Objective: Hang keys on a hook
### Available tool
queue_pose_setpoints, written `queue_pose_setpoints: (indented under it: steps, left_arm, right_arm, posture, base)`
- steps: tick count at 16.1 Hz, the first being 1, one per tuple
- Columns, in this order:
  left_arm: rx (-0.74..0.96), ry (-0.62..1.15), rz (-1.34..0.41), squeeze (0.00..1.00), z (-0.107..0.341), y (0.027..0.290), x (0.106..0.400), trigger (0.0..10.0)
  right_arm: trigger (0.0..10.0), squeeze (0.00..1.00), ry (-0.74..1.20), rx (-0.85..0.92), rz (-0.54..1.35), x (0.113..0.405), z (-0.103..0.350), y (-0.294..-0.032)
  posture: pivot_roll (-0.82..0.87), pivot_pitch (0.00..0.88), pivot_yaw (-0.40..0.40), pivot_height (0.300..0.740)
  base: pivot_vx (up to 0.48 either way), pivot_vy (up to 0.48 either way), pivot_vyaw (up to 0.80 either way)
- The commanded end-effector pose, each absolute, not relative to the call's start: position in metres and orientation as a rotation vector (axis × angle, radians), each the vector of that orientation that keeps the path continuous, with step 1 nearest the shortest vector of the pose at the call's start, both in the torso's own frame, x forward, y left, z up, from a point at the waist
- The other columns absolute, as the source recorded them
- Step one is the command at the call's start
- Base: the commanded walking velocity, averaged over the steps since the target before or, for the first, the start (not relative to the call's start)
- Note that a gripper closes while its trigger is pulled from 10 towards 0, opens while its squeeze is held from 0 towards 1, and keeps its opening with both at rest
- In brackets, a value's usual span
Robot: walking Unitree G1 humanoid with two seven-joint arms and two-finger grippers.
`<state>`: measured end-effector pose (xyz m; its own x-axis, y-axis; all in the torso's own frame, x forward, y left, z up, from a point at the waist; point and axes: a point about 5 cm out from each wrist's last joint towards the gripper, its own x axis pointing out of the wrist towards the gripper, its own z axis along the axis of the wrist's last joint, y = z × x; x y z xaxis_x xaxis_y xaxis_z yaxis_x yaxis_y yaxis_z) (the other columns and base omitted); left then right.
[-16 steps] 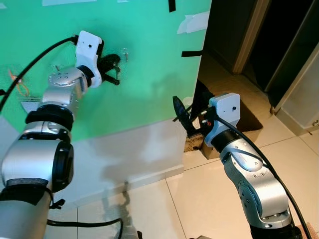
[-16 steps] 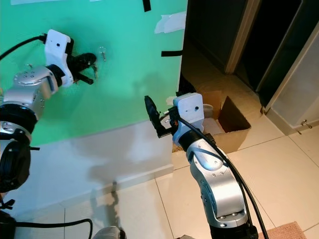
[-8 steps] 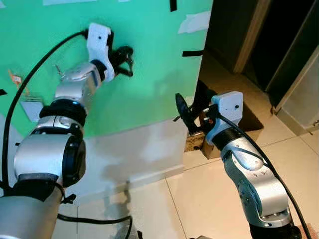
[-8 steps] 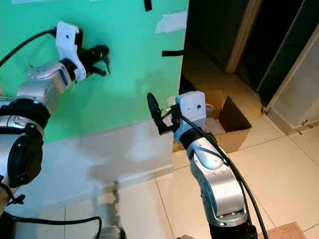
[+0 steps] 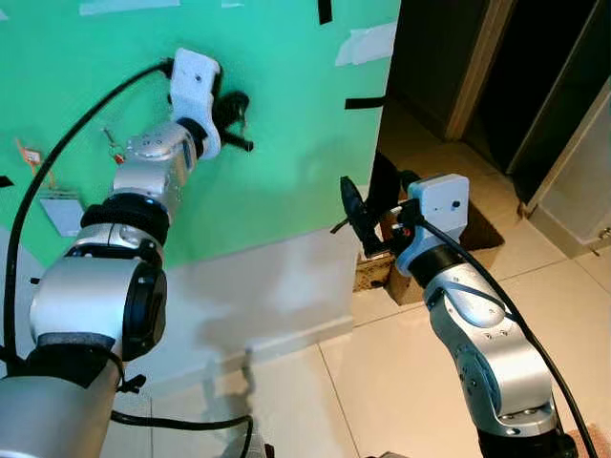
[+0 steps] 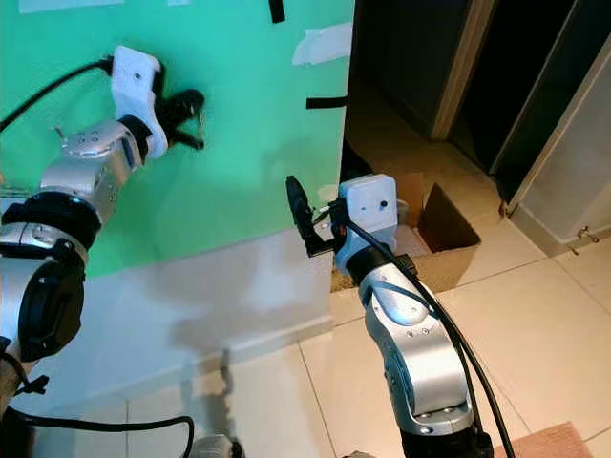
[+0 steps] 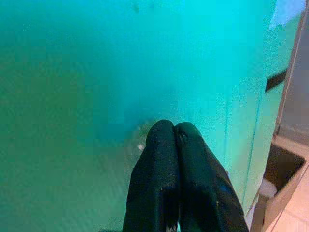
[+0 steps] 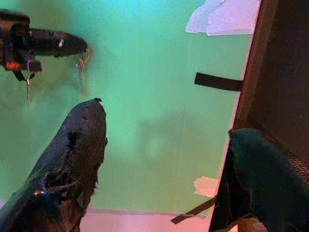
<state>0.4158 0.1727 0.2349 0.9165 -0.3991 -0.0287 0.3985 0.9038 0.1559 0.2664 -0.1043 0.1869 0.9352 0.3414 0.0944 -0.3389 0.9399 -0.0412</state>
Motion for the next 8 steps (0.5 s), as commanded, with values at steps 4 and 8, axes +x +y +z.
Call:
queue_pose_setpoints:
  steps: [4,8]
  left_arm:
    - [0.212,0.039,-0.545,0.00,0.225,0.181,0.408,10.0]
    - [0.058,-0.025,-0.606,0.00,0.239,0.193,0.404,10.0]
  right_arm:
    - [10.0,0.00,-0.119,-0.019,0.328,0.266,0.191,-0.107]
    - [10.0,0.00,-0.122,-0.021,0.330,0.269,0.191,-0.107]
  posture:
    - [-0.07,0.000,0.095,0.740]
    - [-0.05,0.000,0.080,0.740]
  base:
    - [0.000,0.000,0.00]
    - [0.000,0.000,0.00]
